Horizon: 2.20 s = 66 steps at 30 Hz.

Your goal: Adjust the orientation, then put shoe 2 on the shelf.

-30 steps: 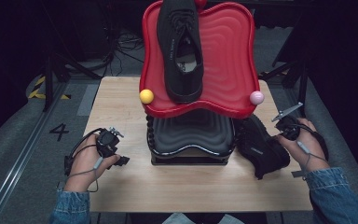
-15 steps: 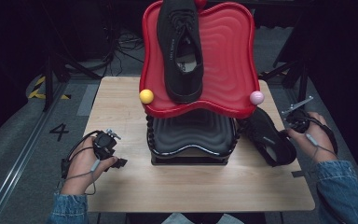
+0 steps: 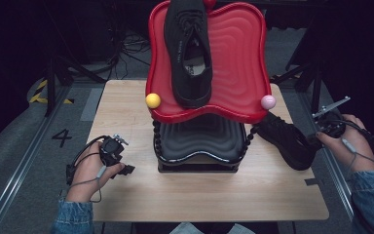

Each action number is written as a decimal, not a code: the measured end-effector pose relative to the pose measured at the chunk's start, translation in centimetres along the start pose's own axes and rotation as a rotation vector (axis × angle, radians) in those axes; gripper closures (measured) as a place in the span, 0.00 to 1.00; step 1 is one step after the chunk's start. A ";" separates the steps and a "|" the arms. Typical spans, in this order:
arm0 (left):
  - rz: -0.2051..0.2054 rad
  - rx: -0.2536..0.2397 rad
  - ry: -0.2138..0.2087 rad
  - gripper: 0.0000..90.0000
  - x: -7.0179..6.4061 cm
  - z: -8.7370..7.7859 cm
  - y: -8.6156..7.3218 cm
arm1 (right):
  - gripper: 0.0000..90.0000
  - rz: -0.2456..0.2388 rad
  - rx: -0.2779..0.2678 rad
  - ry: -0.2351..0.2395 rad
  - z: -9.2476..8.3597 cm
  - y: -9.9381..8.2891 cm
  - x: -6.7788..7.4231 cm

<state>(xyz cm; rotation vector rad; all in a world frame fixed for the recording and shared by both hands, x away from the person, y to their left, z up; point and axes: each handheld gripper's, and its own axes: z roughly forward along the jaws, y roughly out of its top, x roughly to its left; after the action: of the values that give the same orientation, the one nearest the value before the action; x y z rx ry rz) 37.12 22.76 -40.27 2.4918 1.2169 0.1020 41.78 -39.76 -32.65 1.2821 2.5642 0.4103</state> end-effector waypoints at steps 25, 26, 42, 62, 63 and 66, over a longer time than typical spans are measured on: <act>-0.004 0.006 -0.013 0.37 0.2 0.4 0.0 | 0.98 -0.193 0.122 0.188 1.4 0.7 8.2; -0.006 0.006 -0.013 0.37 0.2 0.4 -0.1 | 0.98 -0.200 0.126 0.199 1.3 0.6 8.8; -0.006 0.014 -0.012 0.36 0.3 0.7 -0.1 | 0.76 -0.164 0.183 0.261 5.0 -1.1 9.9; -0.013 0.021 -0.015 0.35 0.3 1.0 -0.3 | 0.91 -0.187 0.213 0.311 6.8 -1.3 10.4; -0.014 0.019 -0.015 0.35 0.4 1.0 -0.3 | 0.92 -0.187 0.212 0.312 6.8 -1.3 10.3; -0.010 0.017 -0.001 0.35 0.5 0.9 -0.4 | 0.95 -0.180 0.210 0.318 6.8 -1.3 10.2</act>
<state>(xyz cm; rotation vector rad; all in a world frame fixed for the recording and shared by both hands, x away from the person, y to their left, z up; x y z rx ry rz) 37.33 23.07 -41.27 2.4997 1.2342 0.0884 37.13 -31.32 -40.36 1.1105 3.0311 0.3398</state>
